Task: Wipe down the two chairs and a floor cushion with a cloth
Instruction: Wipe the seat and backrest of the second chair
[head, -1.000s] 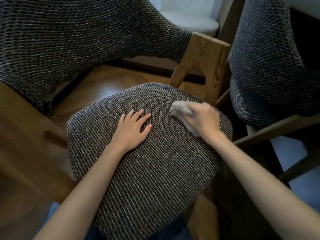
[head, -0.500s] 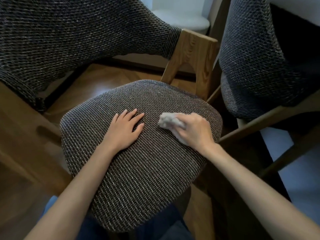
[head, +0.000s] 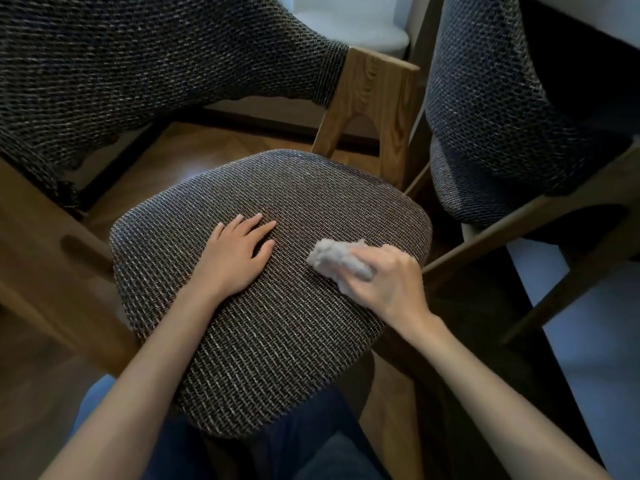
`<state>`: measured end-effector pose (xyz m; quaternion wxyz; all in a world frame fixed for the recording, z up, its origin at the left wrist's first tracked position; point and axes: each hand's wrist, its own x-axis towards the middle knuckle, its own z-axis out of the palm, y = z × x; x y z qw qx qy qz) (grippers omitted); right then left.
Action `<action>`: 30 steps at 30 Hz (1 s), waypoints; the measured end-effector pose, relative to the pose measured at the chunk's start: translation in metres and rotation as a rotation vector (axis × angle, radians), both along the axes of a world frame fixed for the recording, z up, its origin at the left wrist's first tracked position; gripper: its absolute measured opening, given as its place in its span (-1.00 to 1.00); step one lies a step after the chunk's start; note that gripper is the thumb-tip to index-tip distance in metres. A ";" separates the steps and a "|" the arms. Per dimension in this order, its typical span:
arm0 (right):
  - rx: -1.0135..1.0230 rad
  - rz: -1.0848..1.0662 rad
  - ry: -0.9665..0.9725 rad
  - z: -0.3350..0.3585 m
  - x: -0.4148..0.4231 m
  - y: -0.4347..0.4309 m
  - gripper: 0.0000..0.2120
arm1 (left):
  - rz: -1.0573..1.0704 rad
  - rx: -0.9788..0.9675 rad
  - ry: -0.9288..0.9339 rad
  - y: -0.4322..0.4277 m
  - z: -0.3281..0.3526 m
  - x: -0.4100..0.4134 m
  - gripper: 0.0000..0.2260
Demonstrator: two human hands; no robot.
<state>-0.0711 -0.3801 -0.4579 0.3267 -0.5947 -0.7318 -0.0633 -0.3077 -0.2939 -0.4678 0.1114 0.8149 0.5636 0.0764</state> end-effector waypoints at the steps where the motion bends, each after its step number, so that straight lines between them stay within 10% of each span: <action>1: -0.002 0.012 -0.009 -0.001 0.003 -0.003 -0.76 | 0.000 0.003 -0.002 -0.001 0.000 0.000 -0.55; 11: -0.050 -0.473 0.453 0.005 0.095 0.087 -0.67 | 0.015 0.025 -0.001 -0.020 -0.002 -0.003 -0.55; 23: 0.102 -0.056 0.234 -0.023 -0.017 -0.045 -0.69 | 0.037 0.024 -0.006 -0.023 0.000 0.000 -0.56; 30: 0.002 -0.427 0.378 0.001 0.060 0.033 -0.80 | 0.039 0.039 -0.028 -0.029 0.003 -0.002 -0.57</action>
